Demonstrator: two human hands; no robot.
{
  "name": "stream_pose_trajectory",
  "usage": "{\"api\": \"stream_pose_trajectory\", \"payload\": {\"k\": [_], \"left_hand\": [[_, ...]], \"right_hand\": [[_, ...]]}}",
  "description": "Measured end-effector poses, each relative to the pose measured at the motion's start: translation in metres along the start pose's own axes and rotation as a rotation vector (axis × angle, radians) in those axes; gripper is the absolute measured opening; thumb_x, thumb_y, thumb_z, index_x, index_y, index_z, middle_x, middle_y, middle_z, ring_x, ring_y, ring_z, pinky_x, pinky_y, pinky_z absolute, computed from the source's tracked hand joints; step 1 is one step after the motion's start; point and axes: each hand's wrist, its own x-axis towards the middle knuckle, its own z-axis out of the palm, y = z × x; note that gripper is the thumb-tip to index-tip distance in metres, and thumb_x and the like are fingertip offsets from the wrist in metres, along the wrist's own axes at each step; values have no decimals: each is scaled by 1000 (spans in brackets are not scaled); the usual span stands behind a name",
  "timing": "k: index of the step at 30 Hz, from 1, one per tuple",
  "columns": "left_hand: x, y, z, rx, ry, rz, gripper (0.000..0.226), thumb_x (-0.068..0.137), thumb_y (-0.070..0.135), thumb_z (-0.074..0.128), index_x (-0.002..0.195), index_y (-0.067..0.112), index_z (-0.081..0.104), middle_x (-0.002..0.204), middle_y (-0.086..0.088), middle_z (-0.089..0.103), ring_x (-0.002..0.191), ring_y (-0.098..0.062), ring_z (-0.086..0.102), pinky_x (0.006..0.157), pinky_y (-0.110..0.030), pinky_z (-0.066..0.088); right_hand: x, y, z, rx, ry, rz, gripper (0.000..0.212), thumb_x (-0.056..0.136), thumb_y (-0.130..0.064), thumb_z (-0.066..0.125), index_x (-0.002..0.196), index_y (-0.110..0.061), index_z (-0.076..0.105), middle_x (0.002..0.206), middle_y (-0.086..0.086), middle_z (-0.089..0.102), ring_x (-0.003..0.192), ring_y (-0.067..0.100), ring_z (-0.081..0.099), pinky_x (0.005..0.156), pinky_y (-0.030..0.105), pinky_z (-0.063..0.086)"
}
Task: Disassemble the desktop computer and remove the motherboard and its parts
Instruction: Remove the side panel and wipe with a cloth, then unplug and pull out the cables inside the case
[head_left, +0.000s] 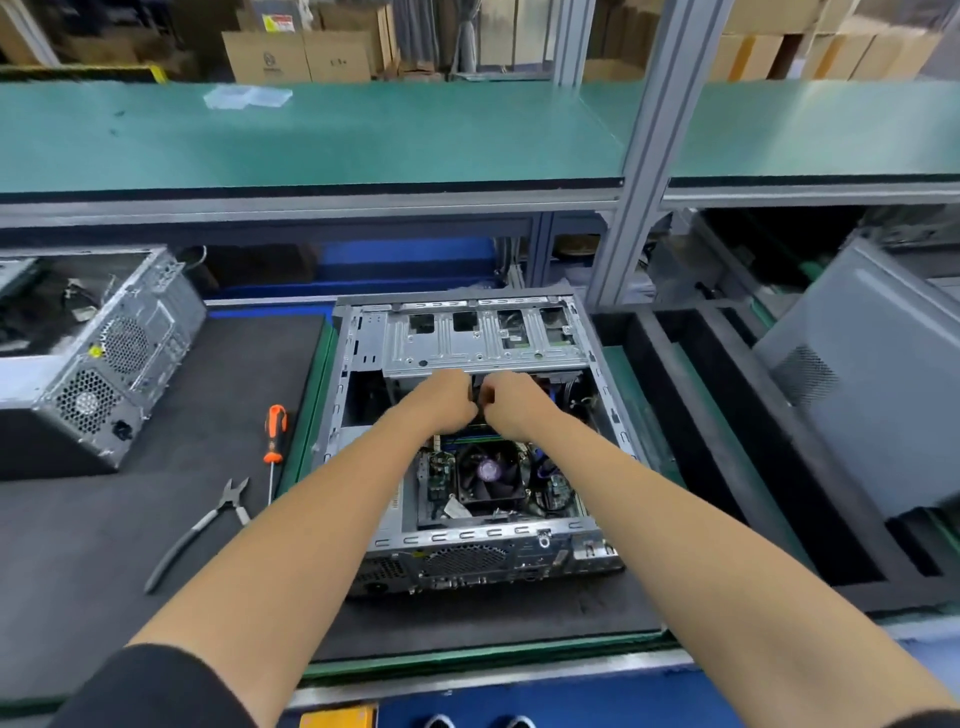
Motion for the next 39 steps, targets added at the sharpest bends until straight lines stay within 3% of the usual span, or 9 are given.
{"api": "stream_pose_trajectory", "payload": {"k": [3,6,9,12,15,19,26,32,39], "left_hand": [[-1,-1,-12,43,31,33,14,86,8,51,87,0,62,77,-11,56,67,-26,51,52,-29,34],[-9,-10,-28,72,258,63,14,82,13,52,76,5,62,71,-11,57,67,-29,53,55,-30,37],[-14,-34,-48,-172,491,97,25,85,11,55,60,12,53,59,-2,52,61,-20,46,52,-28,30],[-23,-60,-60,-266,611,45,29,89,16,55,61,14,50,58,1,49,58,-18,42,53,-30,32],[-31,-83,-63,-274,620,4,17,87,11,52,70,12,55,67,-2,55,63,-19,46,57,-32,36],[-41,-121,-61,-264,630,-162,14,81,2,49,79,9,61,87,-3,59,80,-18,49,69,-27,36],[-54,-186,-35,-160,384,-508,9,82,7,57,84,0,52,102,-20,63,89,-35,57,67,-33,42],[-56,-226,-2,-142,231,-703,27,85,8,54,110,-1,55,114,-19,61,102,-36,59,78,-36,46],[-45,-232,17,-230,243,-795,33,91,9,48,122,-2,42,125,-21,53,117,-40,51,99,-48,44]], "right_hand": [[8,-12,-6,-22,-6,-41,12,84,-2,50,89,1,61,96,20,65,77,27,52,63,30,40],[15,-35,-16,-13,74,-109,6,84,-5,52,85,-6,57,90,15,62,81,29,56,65,30,42],[23,-63,-23,89,187,-157,11,85,-6,50,90,-12,57,84,6,57,75,23,51,56,27,35],[29,-91,-20,175,185,-202,22,87,-6,47,104,-11,61,83,4,56,70,20,50,62,26,36],[30,-107,-4,166,159,-248,27,89,-8,48,113,-12,60,93,6,58,80,22,56,69,28,42],[31,-121,20,152,127,-263,25,88,-5,48,107,-10,64,99,7,63,88,24,57,76,34,49],[36,-157,47,107,143,-332,21,86,-3,47,93,-9,67,88,2,62,80,21,57,68,28,44],[43,-164,62,92,156,-333,21,86,-3,47,90,-8,67,85,0,60,78,17,56,69,29,46],[48,-165,67,71,159,-314,22,85,-3,46,90,-9,67,84,0,62,77,17,57,67,30,48]]}}
